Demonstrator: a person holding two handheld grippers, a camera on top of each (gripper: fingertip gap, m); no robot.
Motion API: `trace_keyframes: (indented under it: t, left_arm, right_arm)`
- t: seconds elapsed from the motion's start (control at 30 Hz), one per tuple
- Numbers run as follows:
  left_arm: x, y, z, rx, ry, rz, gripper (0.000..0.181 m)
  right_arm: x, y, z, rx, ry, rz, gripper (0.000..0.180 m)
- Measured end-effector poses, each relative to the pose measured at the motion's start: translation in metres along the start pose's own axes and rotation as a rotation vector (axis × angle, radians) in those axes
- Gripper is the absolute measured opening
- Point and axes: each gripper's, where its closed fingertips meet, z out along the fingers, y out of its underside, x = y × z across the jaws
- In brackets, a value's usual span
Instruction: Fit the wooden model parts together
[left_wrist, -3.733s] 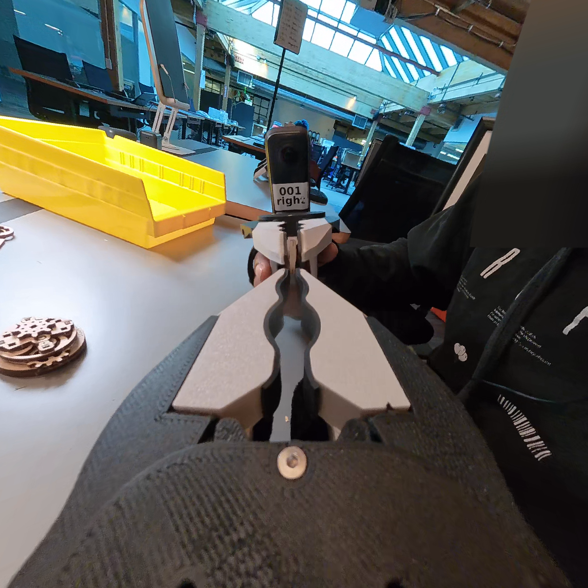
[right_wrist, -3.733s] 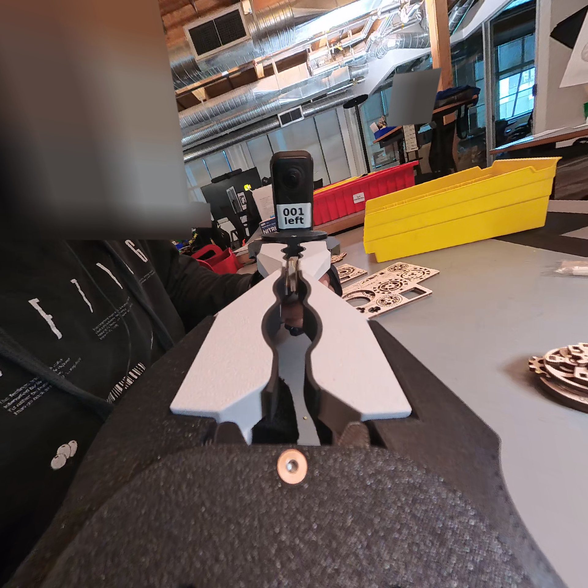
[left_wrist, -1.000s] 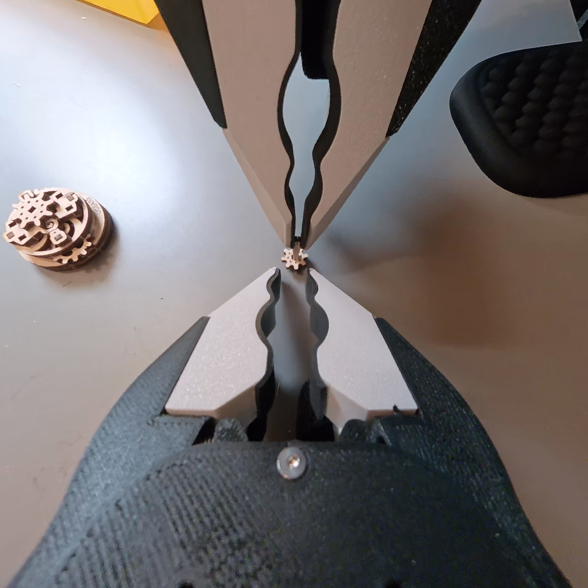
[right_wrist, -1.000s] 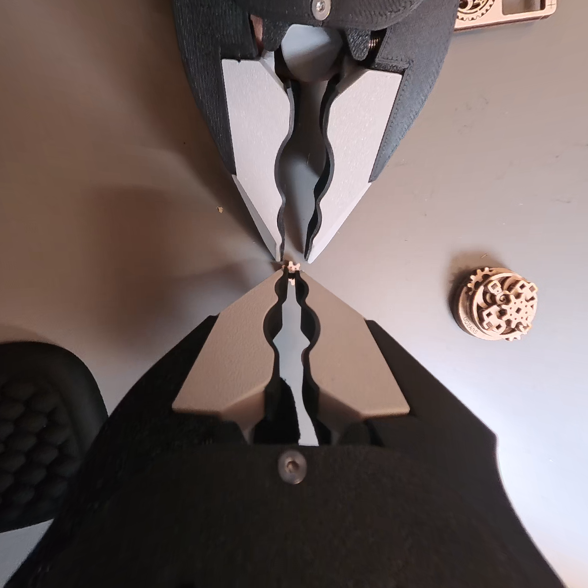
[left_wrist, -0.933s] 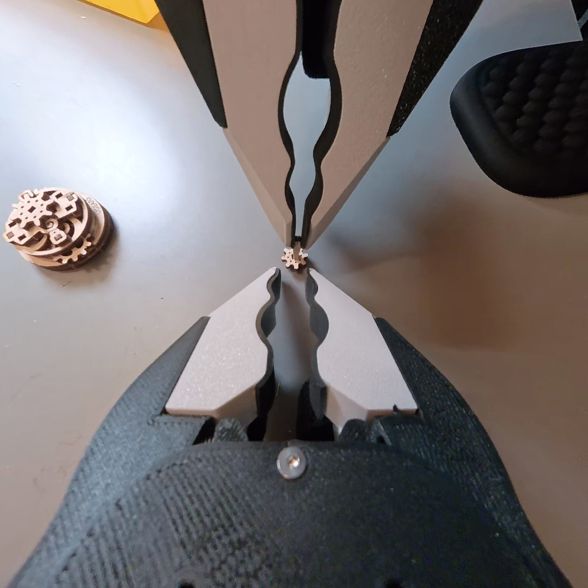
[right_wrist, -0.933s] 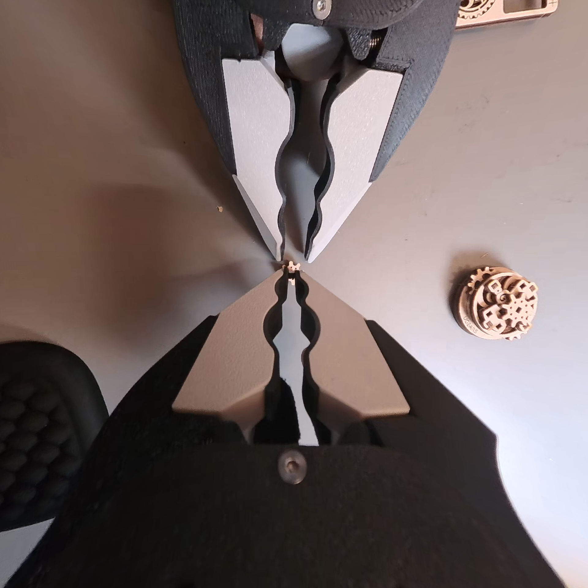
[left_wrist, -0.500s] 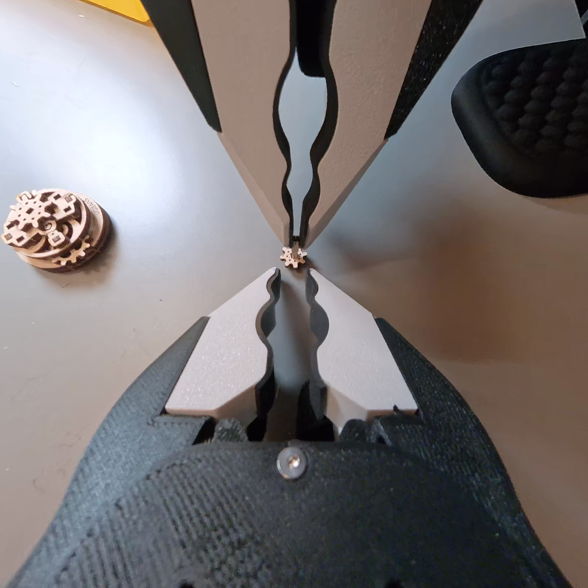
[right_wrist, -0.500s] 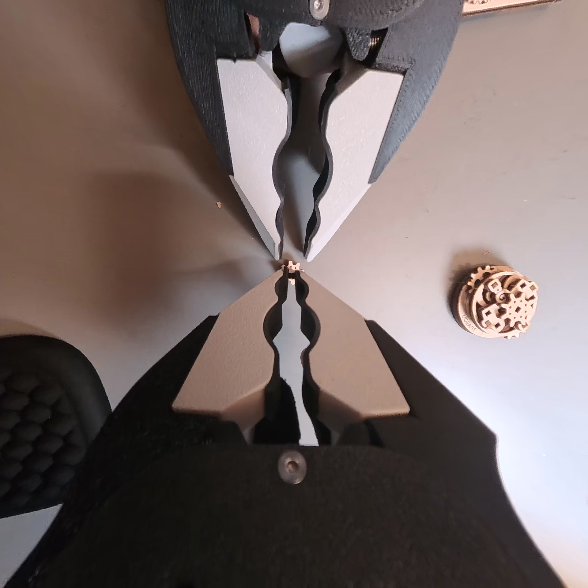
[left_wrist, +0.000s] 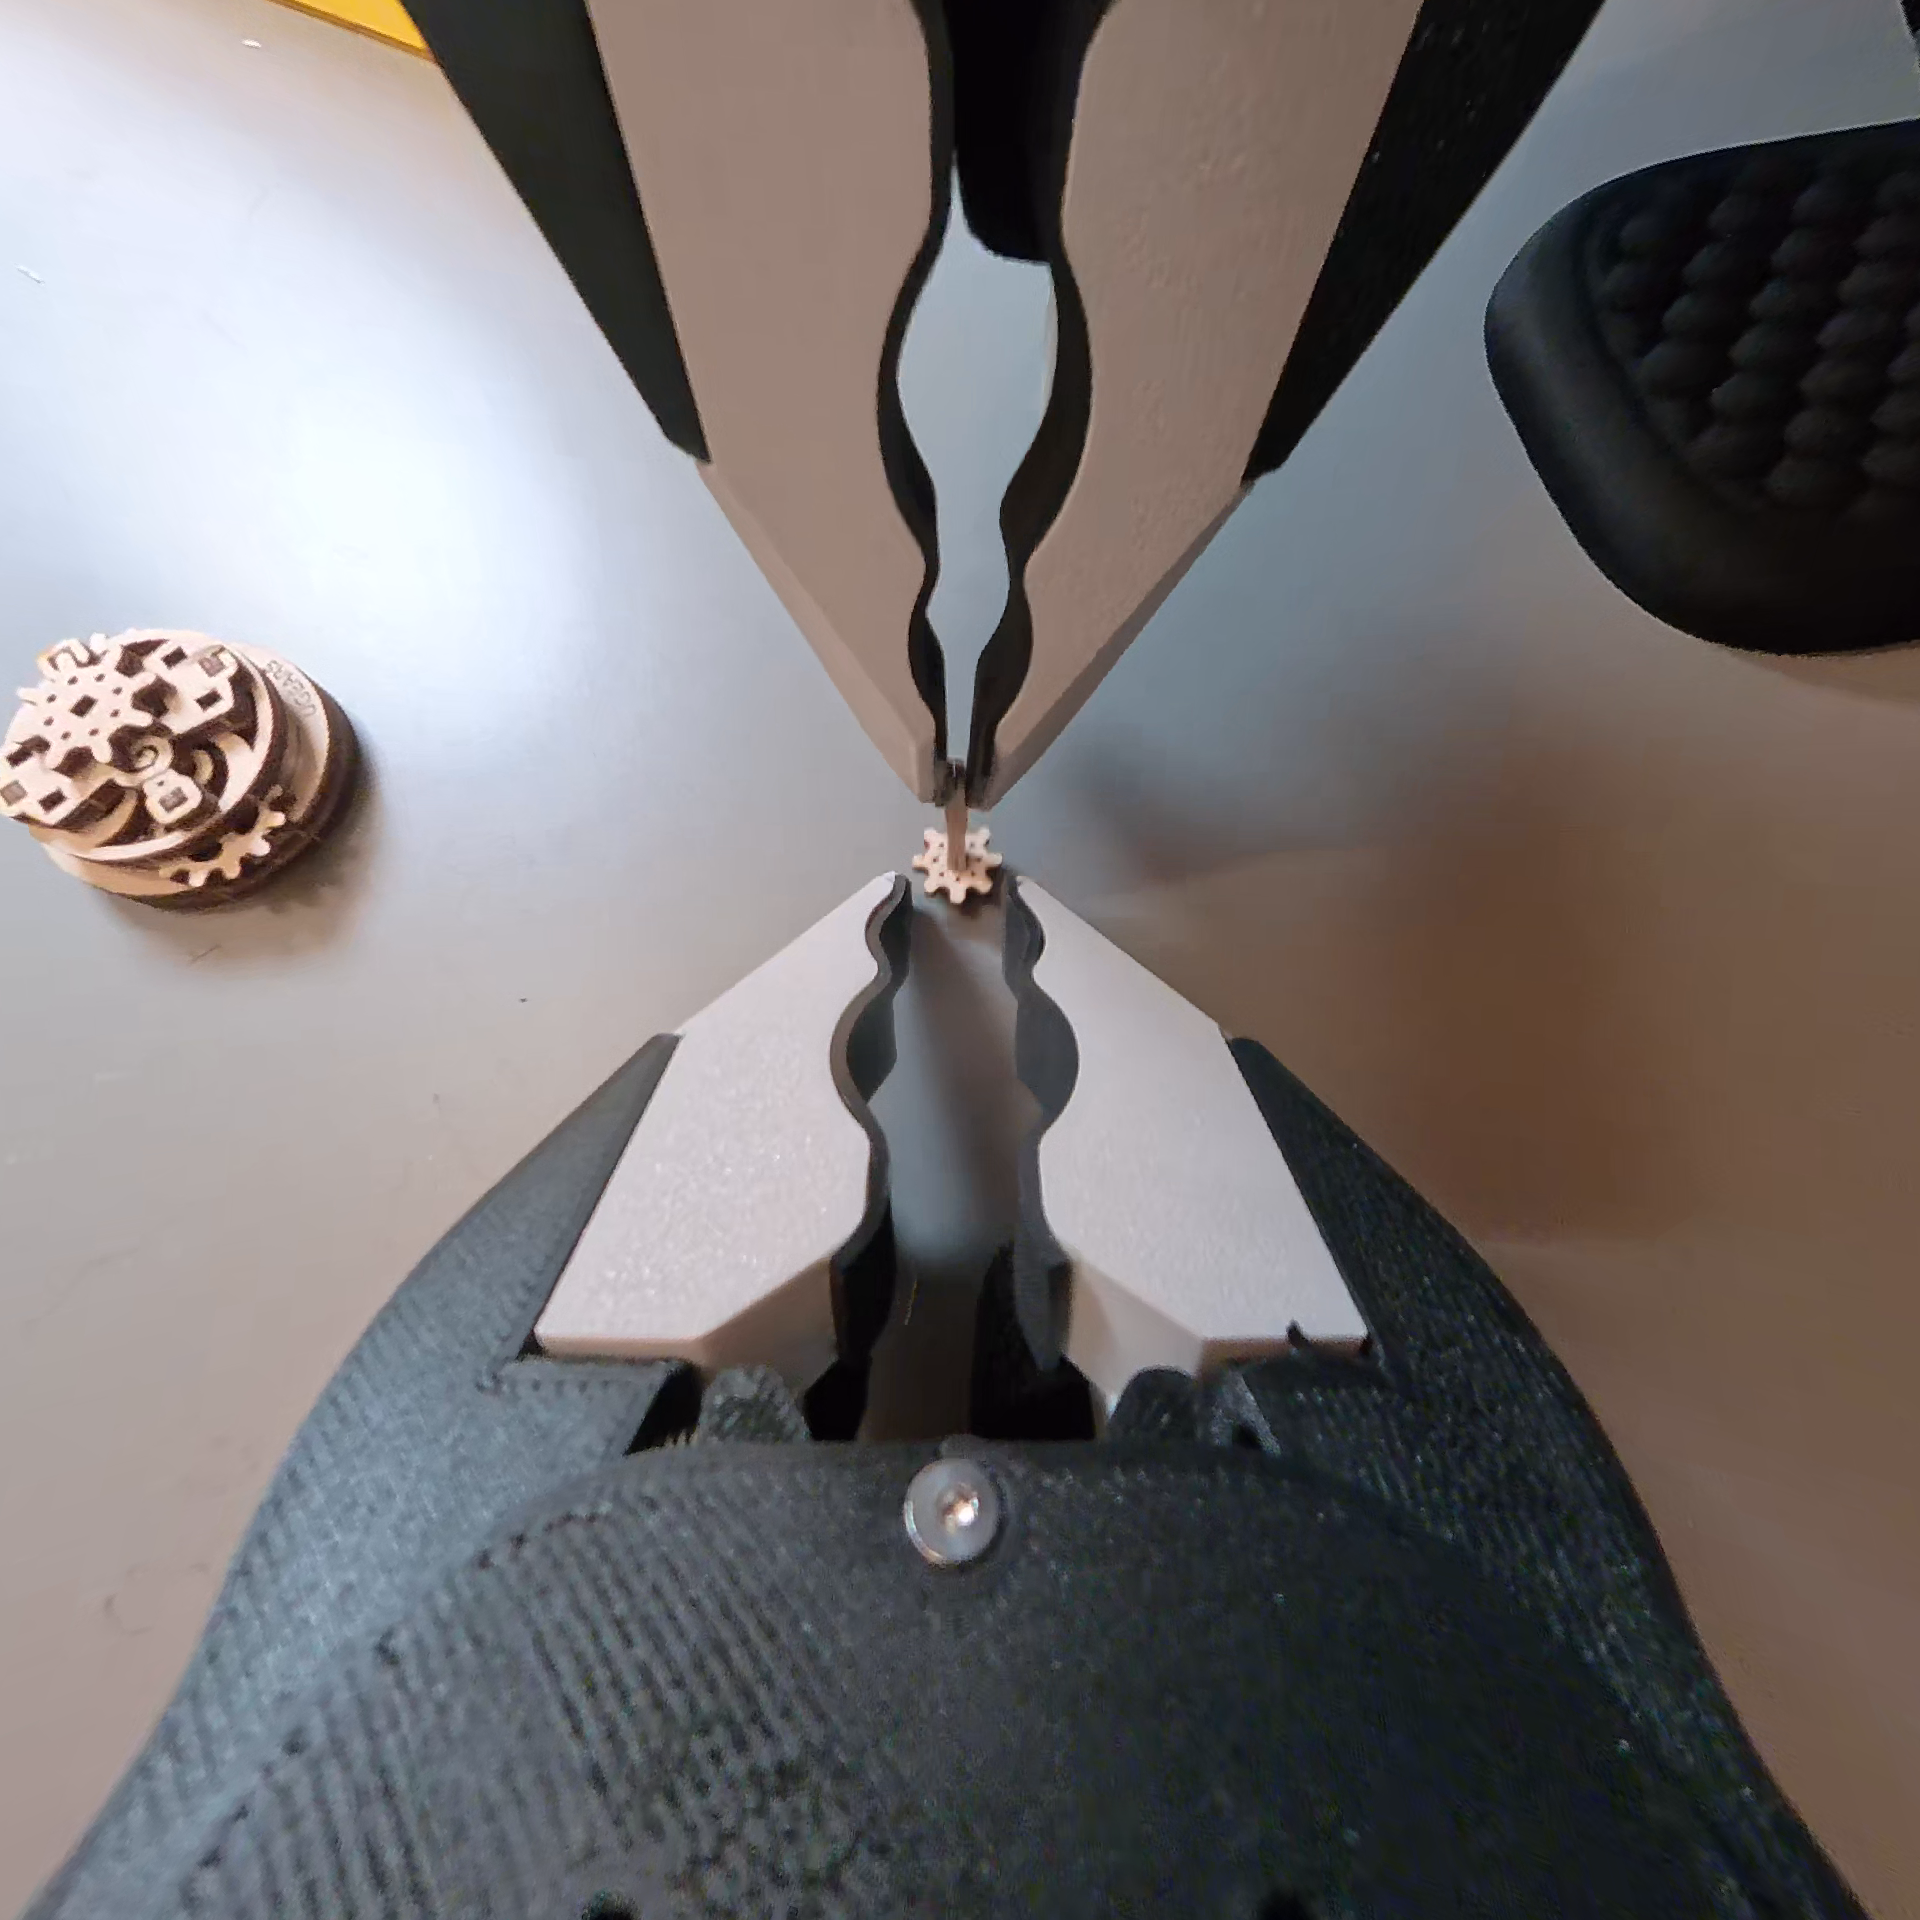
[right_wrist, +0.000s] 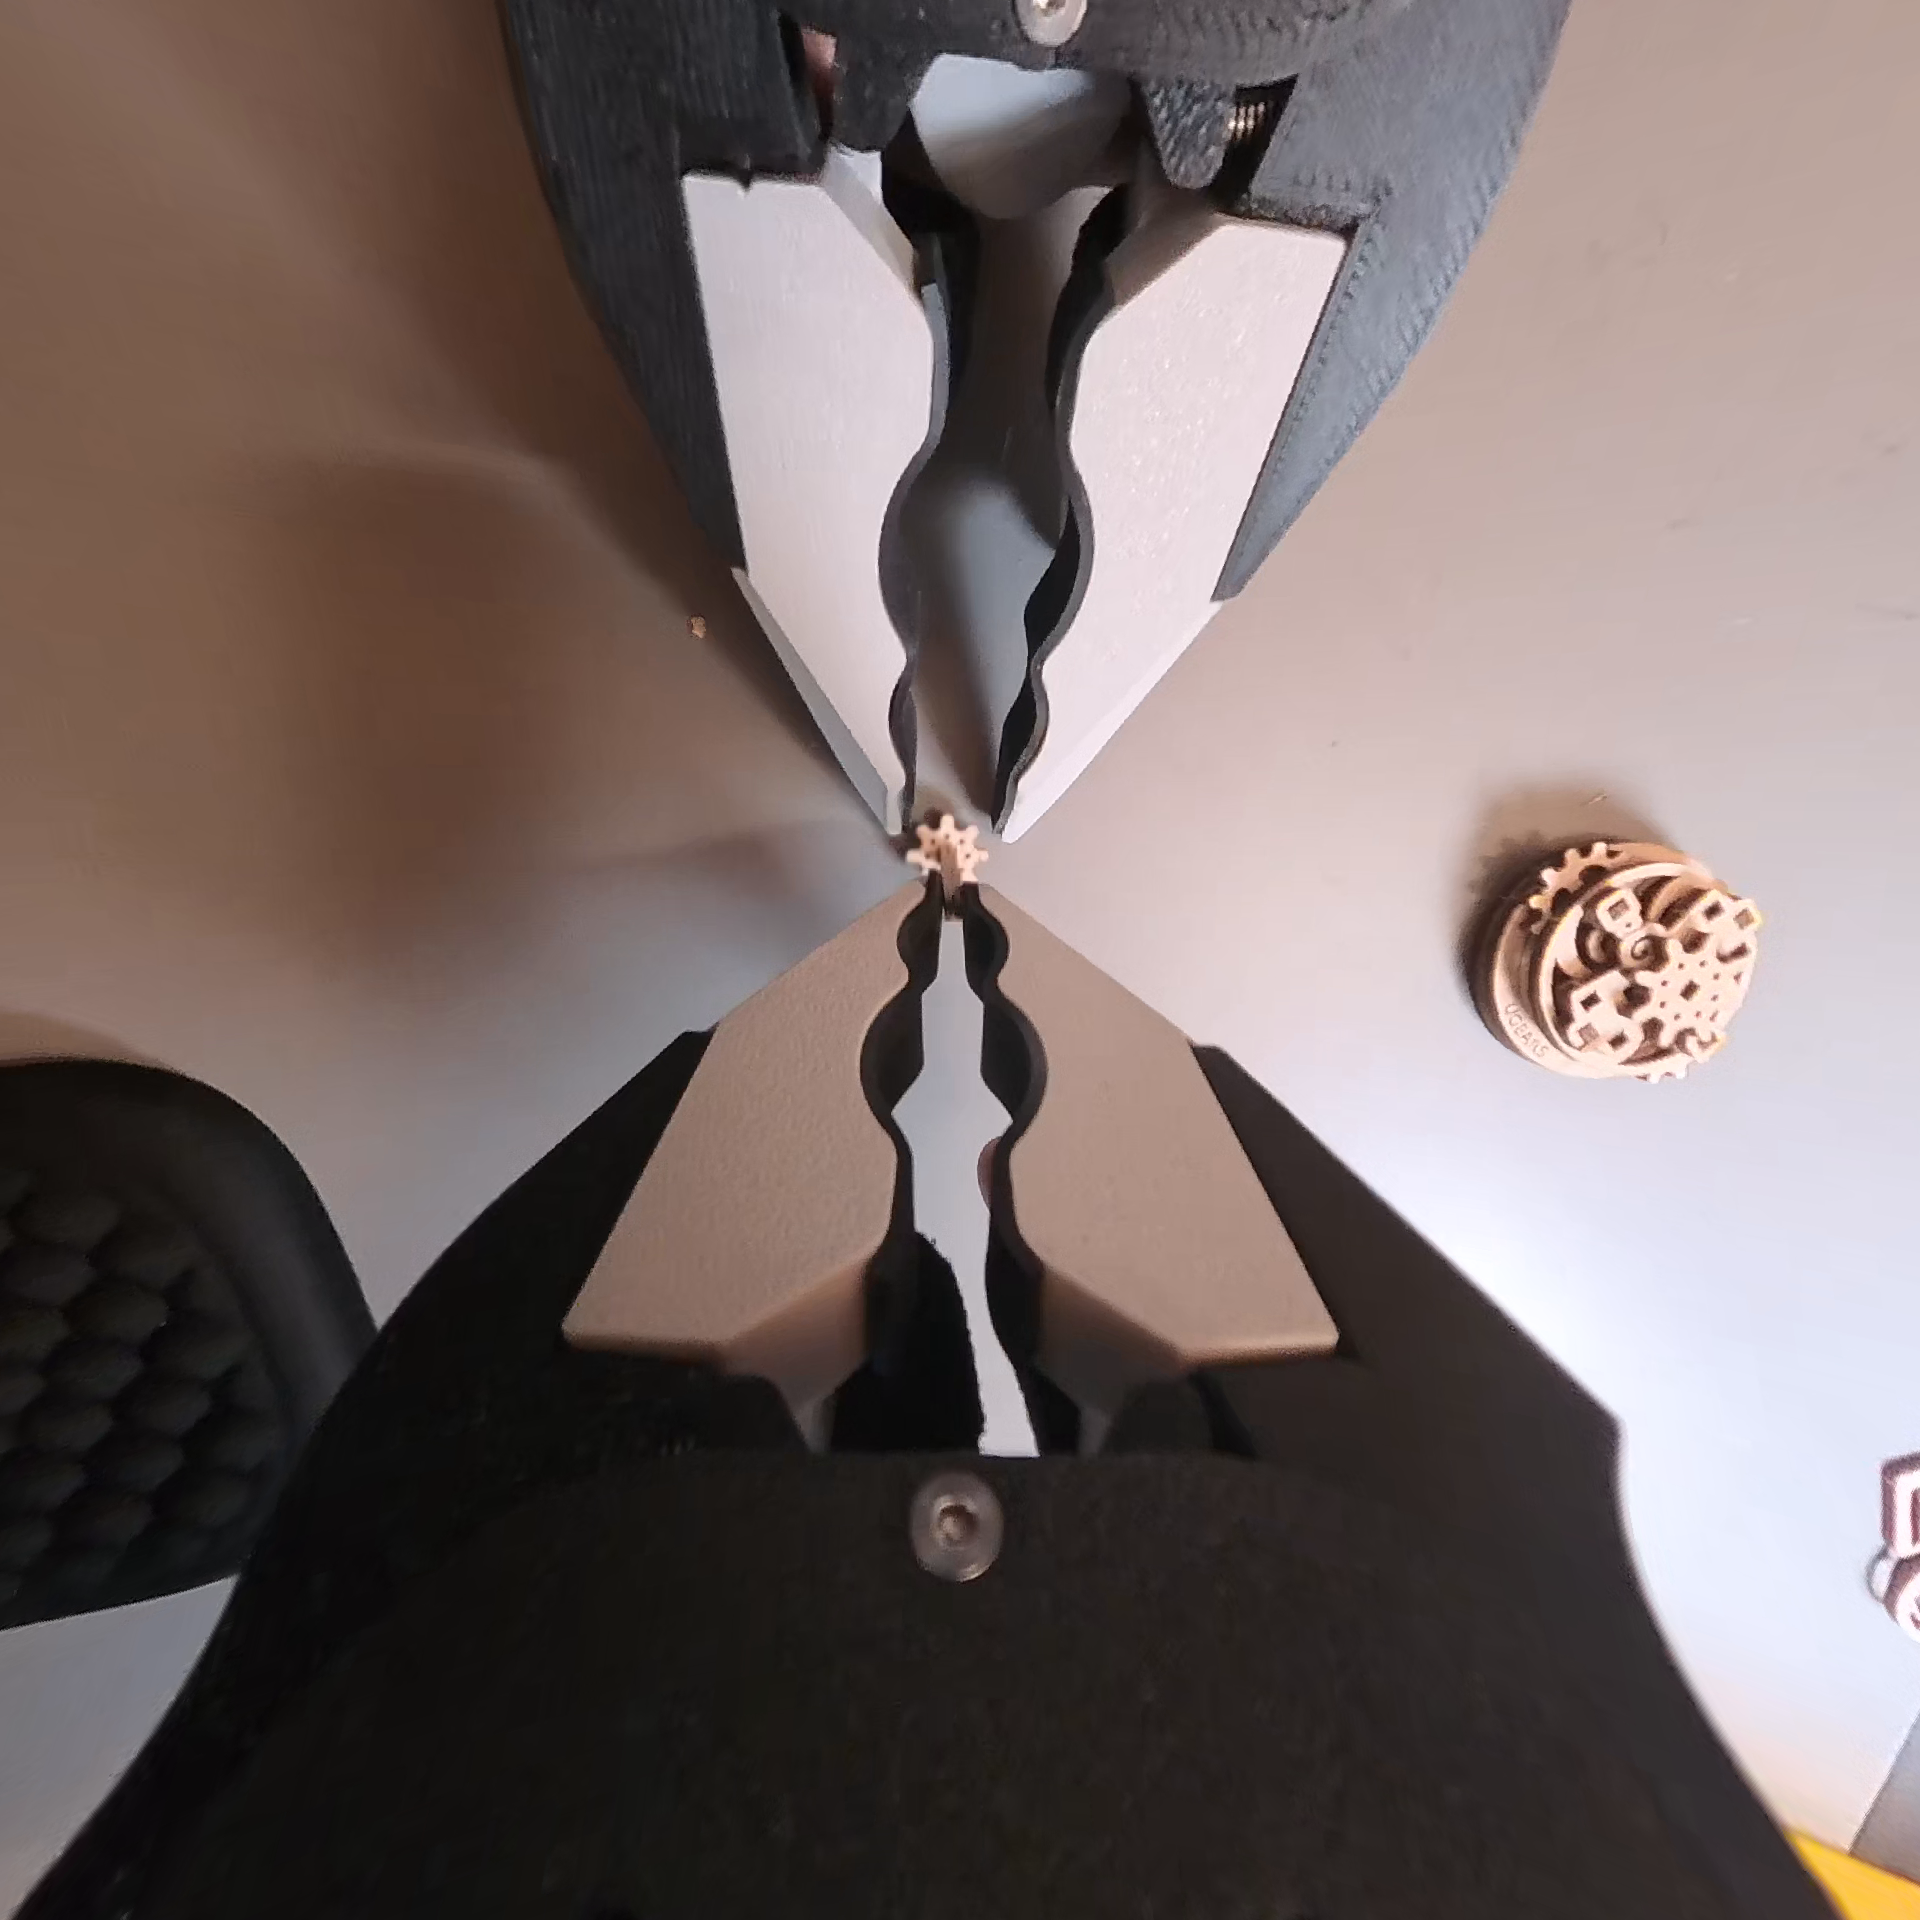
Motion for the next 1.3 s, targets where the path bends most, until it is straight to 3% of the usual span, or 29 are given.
trace_keyframes:
  t: [0.07, 0.17, 0.4, 0.77, 1.1, 1.3]
  left_arm:
    - [0.001, 0.000, 0.002, -0.005, 0.006, 0.005, 0.016]
    - [0.001, 0.000, 0.002, -0.004, 0.008, -0.003, 0.016]
    - [0.000, 0.000, 0.000, -0.003, 0.001, 0.002, 0.016]
    - [0.001, 0.002, -0.009, -0.001, 0.001, 0.044, 0.020]
    - [0.017, -0.002, -0.018, 0.025, 0.049, 0.055, 0.014]
    - [0.032, -0.010, -0.020, 0.092, 0.075, 0.129, 0.014]
  right_arm:
    - [0.000, 0.011, 0.008, -0.062, 0.012, -0.004, 0.000]
    - [-0.008, -0.007, 0.007, 0.055, -0.022, 0.018, 0.000]
    - [-0.004, -0.001, -0.001, 0.043, -0.004, 0.032, 0.000]
    - [-0.015, 0.009, 0.010, 0.176, 0.005, 0.105, 0.018]
    - [-0.020, 0.007, 0.014, 0.198, -0.039, 0.085, 0.001]
    - [-0.035, -0.015, -0.015, 0.352, -0.085, 0.207, 0.000]
